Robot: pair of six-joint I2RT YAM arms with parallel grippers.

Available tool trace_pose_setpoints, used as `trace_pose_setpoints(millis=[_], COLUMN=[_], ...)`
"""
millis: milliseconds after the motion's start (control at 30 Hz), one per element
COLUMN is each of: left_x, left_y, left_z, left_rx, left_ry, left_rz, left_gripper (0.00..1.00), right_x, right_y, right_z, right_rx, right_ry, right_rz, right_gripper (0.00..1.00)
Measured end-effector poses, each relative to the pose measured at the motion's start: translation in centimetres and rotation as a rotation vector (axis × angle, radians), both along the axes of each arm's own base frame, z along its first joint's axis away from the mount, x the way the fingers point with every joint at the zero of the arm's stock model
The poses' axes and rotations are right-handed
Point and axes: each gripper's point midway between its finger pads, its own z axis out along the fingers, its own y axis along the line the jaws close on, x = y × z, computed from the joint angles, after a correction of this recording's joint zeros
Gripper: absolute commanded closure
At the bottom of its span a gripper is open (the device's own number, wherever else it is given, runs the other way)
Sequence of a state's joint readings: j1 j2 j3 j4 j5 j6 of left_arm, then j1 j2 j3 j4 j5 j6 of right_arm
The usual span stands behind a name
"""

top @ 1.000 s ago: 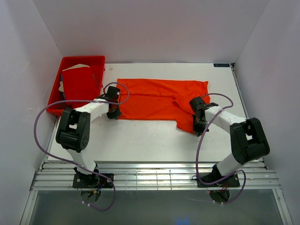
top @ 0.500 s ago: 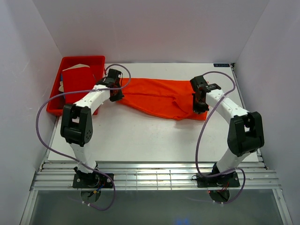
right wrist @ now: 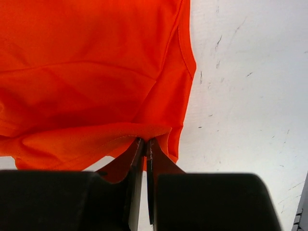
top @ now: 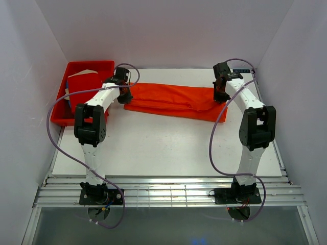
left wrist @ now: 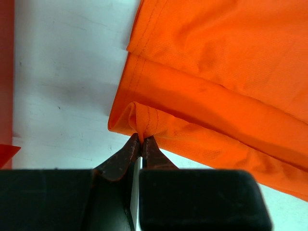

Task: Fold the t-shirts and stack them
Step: Fold the tshirt

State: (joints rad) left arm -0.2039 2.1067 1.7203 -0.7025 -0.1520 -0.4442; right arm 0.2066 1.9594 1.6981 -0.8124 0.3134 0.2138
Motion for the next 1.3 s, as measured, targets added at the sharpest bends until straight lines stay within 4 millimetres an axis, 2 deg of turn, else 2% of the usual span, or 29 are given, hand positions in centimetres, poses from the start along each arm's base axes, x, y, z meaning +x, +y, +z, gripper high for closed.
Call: trace_pose_setpoints(millis=[167,367,467,700,767,800,900,933,1000,1033,1167,1233,1300], left_x=[1.3,2.7,3.1,3.3,3.5,3.7,4.9,5.5,6.4,7.0,8.9,9.2,9.0], left_y=[-0.3,-0.7,-0.7,0.2,0.5,0.7,1.0,1.1,1.3,1.5,2.1,2.1,1.8], left_z=[2.0,3.6,2.8,-1.2,-2.0,-2.2,-2.1,-1.7,-0.5,0.4,3.8,5.1,6.4], left_rx=[-0.026,-0.052,-0.056,-0.058,-0.06,-0.06,-0.055,-0.05,-0.04,-0.034,-0.022,-0.029,-0.041], left_ry=[-0.046,-0.083,-0.071,0.016,0.032,0.034,0.015,-0.002,-0.039,-0.063,-0.168,-0.203,-0.236], left_rz=[-0.003,-0.011,-0.01,0.005,0.011,0.014,0.02,0.024,0.037,0.047,0.101,0.122,0.129], left_gripper=[0.9,0.9,0.9,0.89,0.85,0.76,0.59,0.44,0.33,0.3,0.27,0.27,0.3], right_x=[2.4,3.6,3.9,5.3,6.0,6.3,7.3,7.7,8.5,8.8,10.2,10.5,9.9], right_y=[-0.5,-0.9,-0.9,-0.8,-0.8,-0.8,-1.0,-1.2,-1.6,-1.9,-3.3,-3.8,-4.3], right_z=[0.9,0.5,-0.3,-2.6,-3.2,-3.4,-3.8,-3.9,-3.8,-3.6,-2.1,-1.6,-1.3], right_rx=[-0.005,-0.006,-0.003,0.012,0.015,0.017,0.021,0.022,0.026,0.027,0.03,0.029,0.031], right_ry=[-0.027,-0.018,0.001,0.033,0.034,0.034,0.026,0.021,0.005,-0.007,-0.065,-0.091,-0.113], right_rz=[0.005,0.007,0.007,0.006,0.003,0.002,-0.004,-0.008,-0.021,-0.027,-0.053,-0.064,-0.071], right_gripper=[0.92,0.92,0.92,0.92,0.92,0.92,0.92,0.86,0.76,0.65,0.59,0.55,0.51])
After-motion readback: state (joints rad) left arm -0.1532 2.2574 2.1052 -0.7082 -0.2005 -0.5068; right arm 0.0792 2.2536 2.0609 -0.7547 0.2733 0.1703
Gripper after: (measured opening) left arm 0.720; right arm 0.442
